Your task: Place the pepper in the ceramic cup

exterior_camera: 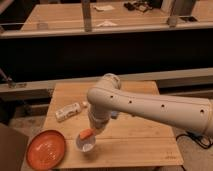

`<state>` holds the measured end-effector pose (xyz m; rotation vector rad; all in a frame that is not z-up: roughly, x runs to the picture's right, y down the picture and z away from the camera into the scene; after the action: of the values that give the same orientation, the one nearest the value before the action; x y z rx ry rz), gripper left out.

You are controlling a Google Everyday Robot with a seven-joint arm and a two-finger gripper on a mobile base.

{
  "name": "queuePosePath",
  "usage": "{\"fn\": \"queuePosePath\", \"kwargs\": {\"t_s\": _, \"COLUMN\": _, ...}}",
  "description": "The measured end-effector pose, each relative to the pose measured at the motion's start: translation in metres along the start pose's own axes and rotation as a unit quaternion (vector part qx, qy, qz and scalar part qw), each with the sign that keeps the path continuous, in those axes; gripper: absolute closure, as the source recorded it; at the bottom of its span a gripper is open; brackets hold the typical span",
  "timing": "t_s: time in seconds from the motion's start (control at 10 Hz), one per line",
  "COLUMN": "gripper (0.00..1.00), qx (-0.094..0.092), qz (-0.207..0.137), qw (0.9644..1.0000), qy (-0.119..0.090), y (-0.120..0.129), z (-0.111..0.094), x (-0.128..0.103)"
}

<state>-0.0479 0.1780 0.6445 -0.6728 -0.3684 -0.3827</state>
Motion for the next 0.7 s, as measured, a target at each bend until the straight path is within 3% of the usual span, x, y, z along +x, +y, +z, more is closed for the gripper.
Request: {"fn": "queuePosePath", "kwargs": {"t_s": 0.7, "gripper": 0.99, "qx": 0.003, "qz": -0.010, "qw": 0.9999, "qy": 0.001, "y": -0.0005, "z": 0.0002, "x": -0.0012}}
